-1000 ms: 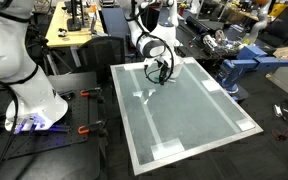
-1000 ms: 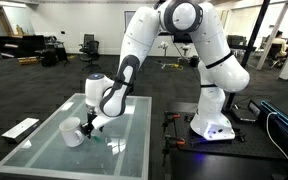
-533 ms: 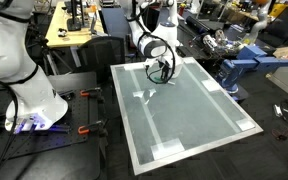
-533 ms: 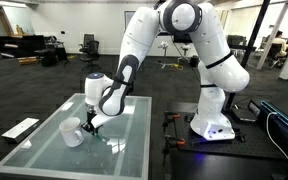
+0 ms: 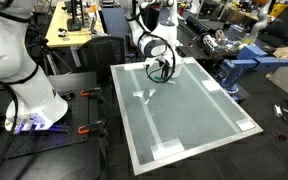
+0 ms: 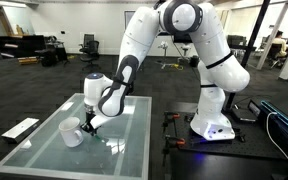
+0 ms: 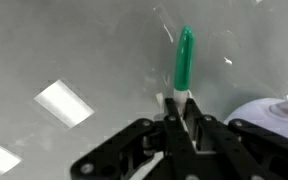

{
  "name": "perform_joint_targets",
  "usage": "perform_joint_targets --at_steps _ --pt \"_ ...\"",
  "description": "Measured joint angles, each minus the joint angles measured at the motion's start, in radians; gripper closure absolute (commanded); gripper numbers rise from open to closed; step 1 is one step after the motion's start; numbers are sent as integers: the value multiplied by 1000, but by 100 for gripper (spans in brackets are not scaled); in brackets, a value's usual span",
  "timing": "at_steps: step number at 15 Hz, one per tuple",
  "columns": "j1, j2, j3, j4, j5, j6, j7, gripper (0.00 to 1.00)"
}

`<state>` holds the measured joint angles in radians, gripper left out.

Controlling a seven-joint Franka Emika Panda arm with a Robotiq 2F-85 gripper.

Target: Move the white mug to the left, put the green pen inside the mug

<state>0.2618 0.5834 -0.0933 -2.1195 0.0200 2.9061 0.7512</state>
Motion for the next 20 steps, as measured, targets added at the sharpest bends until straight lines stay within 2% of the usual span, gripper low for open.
perform_joint_targets --at_steps 6,12,20 --pt "6 -60 -3 -36 11 1 0 97" --pt "23 -158 -36 -104 11 -28 22 97" --pt "34 -329 -65 -160 -60 -198 142 97"
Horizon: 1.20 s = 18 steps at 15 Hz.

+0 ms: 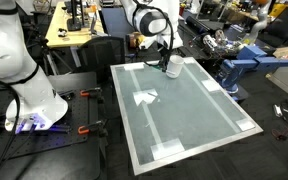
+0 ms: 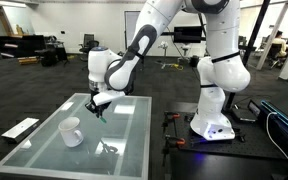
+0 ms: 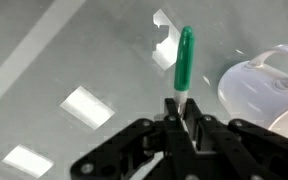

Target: Move the white mug to the left, put the green pen inside the mug

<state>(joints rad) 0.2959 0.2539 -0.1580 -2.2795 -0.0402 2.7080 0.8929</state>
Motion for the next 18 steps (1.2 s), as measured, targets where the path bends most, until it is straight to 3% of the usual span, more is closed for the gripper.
perform_joint_targets --at_steps 5,6,8,13,14,18 --pt "-60 -122 56 -10 -31 -181 -87 97" --pt "-78 -145 69 -10 -31 -222 -118 86" --pt "-107 -187 88 -10 -31 -297 -167 86" --pt "-117 -207 95 -19 -31 -314 -182 86" --pt "-117 -207 96 -20 -31 -314 -182 97" --pt "-139 -204 119 -19 -4 -305 -203 97"
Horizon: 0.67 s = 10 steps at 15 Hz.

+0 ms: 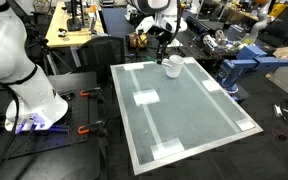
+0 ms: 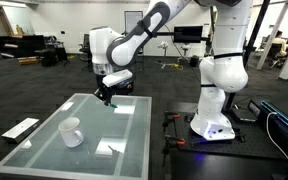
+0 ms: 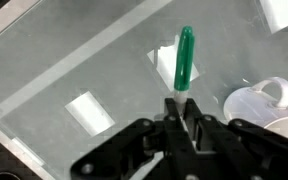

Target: Move the white mug to the left, put the green pen inside the mug

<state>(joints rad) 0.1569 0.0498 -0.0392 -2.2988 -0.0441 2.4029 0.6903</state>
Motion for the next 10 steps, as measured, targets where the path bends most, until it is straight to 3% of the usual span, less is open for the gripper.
perform_joint_targets --at_steps 10 --pt "-52 -2 30 8 190 31 -348 97"
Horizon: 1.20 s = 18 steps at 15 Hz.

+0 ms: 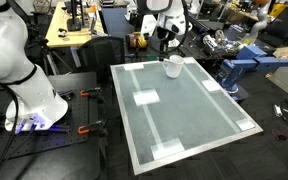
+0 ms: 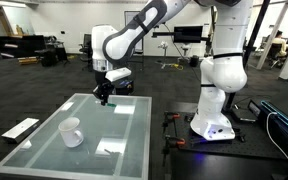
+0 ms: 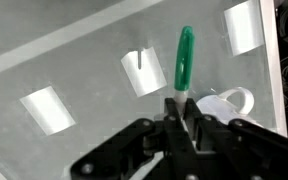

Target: Move the white mug to the left, put the green pen inside the mug

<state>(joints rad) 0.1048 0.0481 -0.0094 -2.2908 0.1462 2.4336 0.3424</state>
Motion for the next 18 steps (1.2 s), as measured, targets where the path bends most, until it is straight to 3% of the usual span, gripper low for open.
perform_joint_targets --at_steps 3,8,12,15,16,18 --pt "-13 0 0 0 83 63 -158 97" --pt "-32 -1 14 8 387 118 -554 97" --pt "-49 -1 22 30 612 76 -877 97" --pt "-75 2 21 38 717 9 -1085 97" --pt "-84 5 19 42 733 -22 -1130 86" --pt "-89 9 18 42 734 -28 -1140 86"
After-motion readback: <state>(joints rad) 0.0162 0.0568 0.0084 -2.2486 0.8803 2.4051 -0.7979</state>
